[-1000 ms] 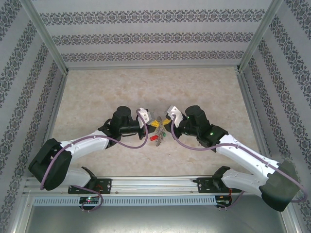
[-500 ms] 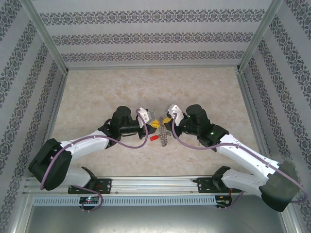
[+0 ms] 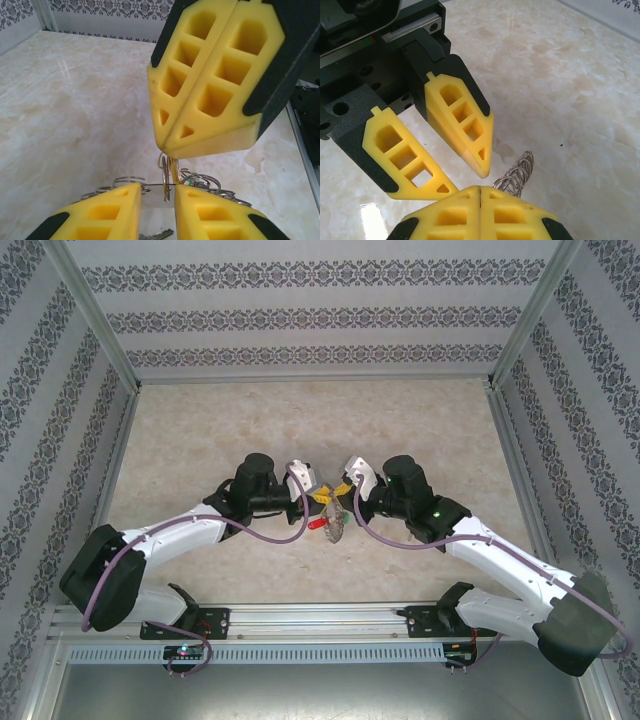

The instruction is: Put the keys on the keyring

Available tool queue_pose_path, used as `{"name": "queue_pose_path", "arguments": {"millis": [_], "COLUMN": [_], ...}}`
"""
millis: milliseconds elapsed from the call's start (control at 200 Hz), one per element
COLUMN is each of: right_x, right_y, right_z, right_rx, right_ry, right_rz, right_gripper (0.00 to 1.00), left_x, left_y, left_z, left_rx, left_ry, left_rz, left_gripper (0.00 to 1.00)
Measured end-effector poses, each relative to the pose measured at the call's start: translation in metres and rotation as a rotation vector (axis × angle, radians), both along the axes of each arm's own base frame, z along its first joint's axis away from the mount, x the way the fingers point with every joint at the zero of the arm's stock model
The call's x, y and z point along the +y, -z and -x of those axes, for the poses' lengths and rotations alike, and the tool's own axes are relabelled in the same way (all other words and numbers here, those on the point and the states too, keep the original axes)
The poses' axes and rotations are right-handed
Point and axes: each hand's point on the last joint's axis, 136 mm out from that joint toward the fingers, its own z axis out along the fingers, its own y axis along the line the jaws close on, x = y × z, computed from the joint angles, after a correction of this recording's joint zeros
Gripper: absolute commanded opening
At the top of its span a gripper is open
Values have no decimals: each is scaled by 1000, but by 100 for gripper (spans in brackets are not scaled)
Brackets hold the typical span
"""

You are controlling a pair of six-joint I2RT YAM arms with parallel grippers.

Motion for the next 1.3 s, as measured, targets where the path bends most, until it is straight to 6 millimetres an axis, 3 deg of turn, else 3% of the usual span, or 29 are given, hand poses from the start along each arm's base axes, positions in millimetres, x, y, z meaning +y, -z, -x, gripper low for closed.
{"name": "queue_pose_path", "arguments": {"millis": [180,714,939,1184,1299], "right_x": [1,3,5,5,6], "right_y": [0,-4,-4,-3,-3], "right_z": [2,6,7,7,7], "right_rx": [4,13,17,22,23], "right_ry": [-9,-35,-46,-48,-48], "right_rz": [-3,-9,-14,-12,-11], "right_gripper": [0,0,0,0,0], "left_x": [-1,-1,-2,-4,-4], "left_y": [4,6,10,5,4], "left_z": [2,-1,3,2,2], "left_rx": [7,-9,-10,-27,-28], "left_ry": [9,11,20,27,30], "left_rz": [-19,-52,-73,-73,-75], "left_gripper": [19,21,14,16,9]}}
